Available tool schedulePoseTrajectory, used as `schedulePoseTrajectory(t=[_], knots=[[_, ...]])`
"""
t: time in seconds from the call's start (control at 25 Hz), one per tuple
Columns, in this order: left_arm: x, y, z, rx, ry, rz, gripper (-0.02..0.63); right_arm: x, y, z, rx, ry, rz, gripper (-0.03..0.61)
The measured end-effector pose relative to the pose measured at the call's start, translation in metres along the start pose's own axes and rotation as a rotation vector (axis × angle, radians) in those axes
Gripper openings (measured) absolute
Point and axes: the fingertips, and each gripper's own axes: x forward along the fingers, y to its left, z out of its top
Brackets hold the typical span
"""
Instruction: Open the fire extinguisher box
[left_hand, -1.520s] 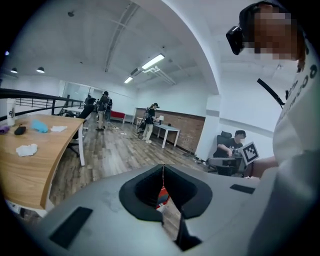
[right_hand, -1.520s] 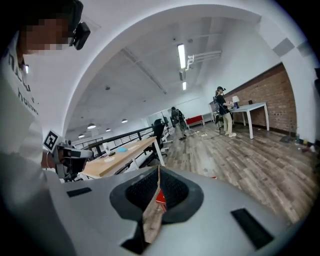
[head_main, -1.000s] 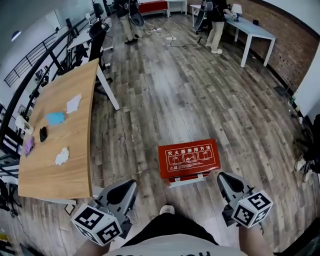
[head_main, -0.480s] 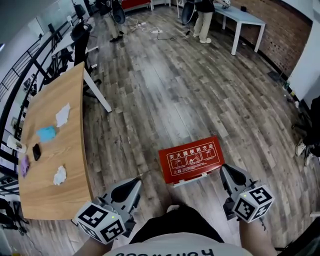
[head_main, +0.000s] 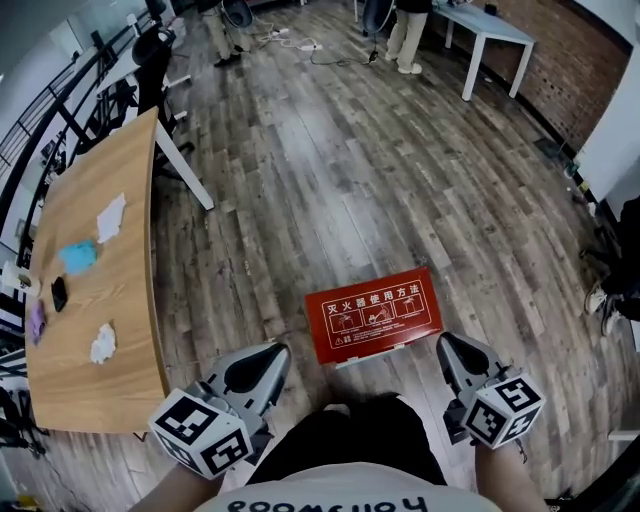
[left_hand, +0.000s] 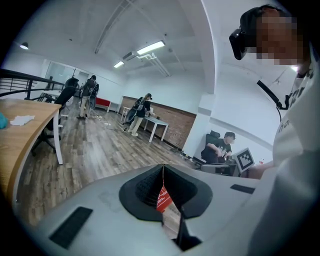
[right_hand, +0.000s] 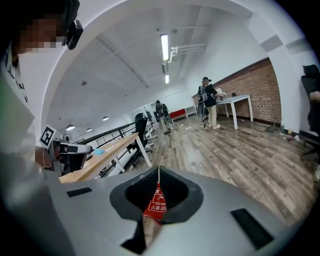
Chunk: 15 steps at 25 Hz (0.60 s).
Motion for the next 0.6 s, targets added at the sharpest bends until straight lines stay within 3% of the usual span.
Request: schedulePoseTrajectory(t=[0.4, 0.6], knots=[[0.03, -0.032, -0.004, -0.06, -0.043, 0.124, 0.011, 0.001, -0.047, 0.007, -0.065, 0.072, 0.115, 0.014], [0.044, -0.046, -0.024, -0.066, -0.026, 0.138, 0.011, 0.023, -0.043, -0.018, -0.295, 0.166, 0.172, 0.014]])
